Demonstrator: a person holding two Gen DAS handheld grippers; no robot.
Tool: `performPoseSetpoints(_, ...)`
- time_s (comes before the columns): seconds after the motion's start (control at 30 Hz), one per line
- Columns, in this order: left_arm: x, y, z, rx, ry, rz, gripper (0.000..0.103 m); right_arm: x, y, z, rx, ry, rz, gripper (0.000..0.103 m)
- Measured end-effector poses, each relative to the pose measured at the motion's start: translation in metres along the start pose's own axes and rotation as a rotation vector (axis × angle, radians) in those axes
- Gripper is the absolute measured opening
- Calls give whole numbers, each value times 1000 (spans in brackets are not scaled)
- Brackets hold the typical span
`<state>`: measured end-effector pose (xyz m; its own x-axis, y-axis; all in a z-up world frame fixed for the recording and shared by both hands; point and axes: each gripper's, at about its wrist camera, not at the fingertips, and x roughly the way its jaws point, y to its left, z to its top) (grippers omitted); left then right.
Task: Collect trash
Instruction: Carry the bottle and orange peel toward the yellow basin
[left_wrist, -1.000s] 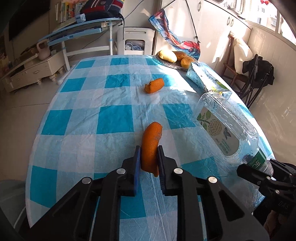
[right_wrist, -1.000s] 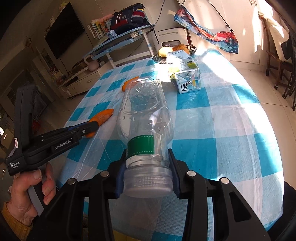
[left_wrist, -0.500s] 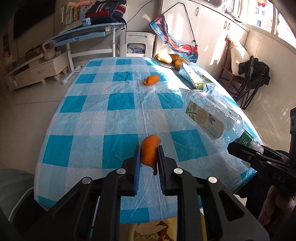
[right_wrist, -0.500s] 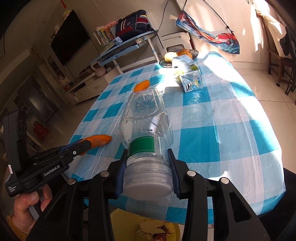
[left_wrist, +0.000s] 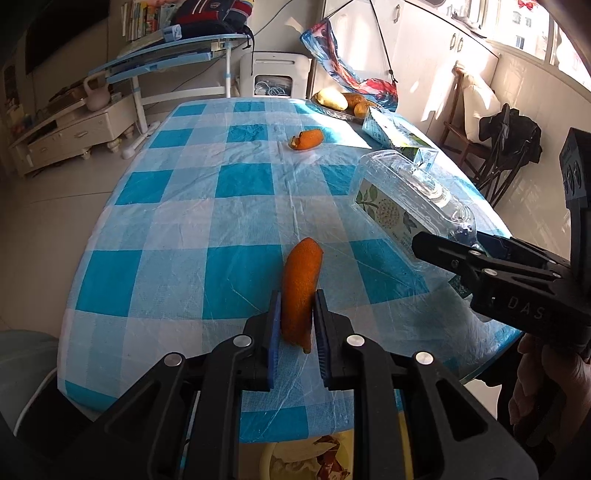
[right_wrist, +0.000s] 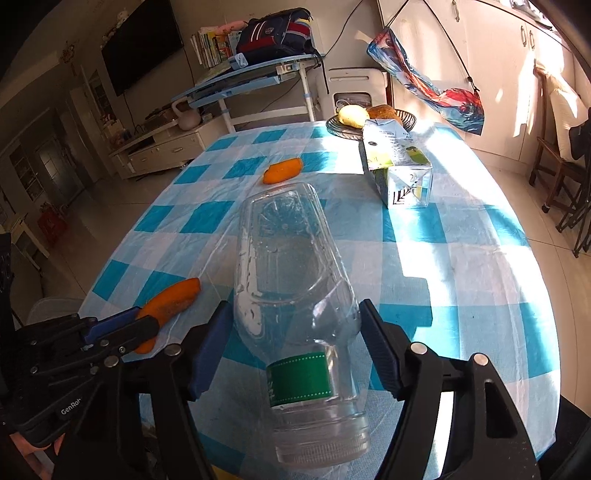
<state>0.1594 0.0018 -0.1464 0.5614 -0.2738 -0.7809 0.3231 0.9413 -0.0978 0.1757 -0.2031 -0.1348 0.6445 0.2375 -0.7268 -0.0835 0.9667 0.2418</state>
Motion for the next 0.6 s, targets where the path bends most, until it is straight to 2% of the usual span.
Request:
performPoseSetpoints(0.27,4,7,-2,-22,7,-18,15,-7,-8,-6,43,-23,52,60)
performPoseSetpoints(0.6,-24,6,-4,-31,-37,-31,14,-44,-9,-24,94,-62,121,60)
